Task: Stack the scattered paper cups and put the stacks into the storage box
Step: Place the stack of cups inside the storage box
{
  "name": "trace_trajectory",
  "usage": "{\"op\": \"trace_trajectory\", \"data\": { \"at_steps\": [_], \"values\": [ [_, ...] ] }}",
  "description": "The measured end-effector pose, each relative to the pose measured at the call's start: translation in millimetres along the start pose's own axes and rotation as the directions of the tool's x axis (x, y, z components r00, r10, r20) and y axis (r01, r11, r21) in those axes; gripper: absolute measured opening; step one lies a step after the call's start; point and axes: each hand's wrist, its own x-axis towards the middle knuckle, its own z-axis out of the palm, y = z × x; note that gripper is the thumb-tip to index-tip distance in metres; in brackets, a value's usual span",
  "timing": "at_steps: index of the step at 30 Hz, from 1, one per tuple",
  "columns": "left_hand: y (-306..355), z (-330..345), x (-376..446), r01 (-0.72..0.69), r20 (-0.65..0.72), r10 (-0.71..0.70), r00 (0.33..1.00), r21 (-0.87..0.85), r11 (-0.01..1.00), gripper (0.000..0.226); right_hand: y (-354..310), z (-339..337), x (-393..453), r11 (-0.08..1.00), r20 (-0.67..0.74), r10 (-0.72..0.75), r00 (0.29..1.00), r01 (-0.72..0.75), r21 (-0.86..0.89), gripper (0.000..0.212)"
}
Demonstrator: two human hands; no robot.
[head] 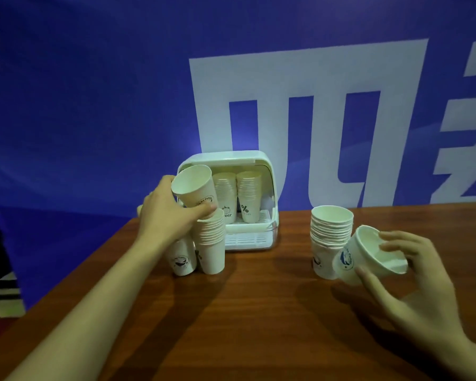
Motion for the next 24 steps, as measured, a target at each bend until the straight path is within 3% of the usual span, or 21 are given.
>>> {"op": "trace_trajectory", "data": {
  "at_steps": [6, 10, 13, 18, 19, 21, 23, 24],
  "values": [
    [-11, 8, 14, 0.008, 0.053, -0.011, 0.999, 0.068, 0.998, 0.071, 5, 11, -11, 0.991, 0.085, -0.103, 0.991, 0.11, -0.079, 0.043],
    [-18, 9, 20, 0.025, 0.095, -0.026, 0.995, 0.007, 1.0, 0.064, 3, 16, -12, 0.989, 0.129, -0.113, 0.985, 0.124, -0.081, 0.04],
    [-23, 10, 25, 0.031, 0.116, -0.034, 0.993, 0.024, 0.999, 0.072, -5, 21, -14, 0.99, 0.148, -0.115, 0.982, 0.126, -0.065, 0.043],
    [-25, 6, 21, 0.021, 0.202, -0.066, 0.977, 0.217, 0.976, 0.095, -31, 38, -10, 0.988, 0.137, -0.155, 0.978, 0.156, -0.003, 0.047],
    [-25, 3, 16, -0.021, 0.146, -0.007, 0.989, 0.192, 0.981, 0.095, -40, 44, -7, 0.988, 0.132, -0.151, 0.98, 0.149, 0.028, 0.048],
    [-25, -8, -1, -0.24, 0.097, 0.229, 0.969, 0.135, 0.961, 0.081, -60, 61, 4, 0.988, 0.141, -0.121, 0.983, 0.105, 0.112, 0.053],
    [-24, -20, -20, -0.453, 0.314, 0.408, 0.857, 0.083, 0.888, 0.069, -80, 82, 16, 0.982, 0.18, -0.097, 0.979, 0.065, 0.177, 0.061],
    [-23, -24, -31, -0.483, 0.445, 0.422, 0.79, 0.027, 0.875, 0.072, -90, 93, 22, 0.978, 0.206, -0.089, 0.975, 0.046, 0.205, 0.064]
  ]
}}
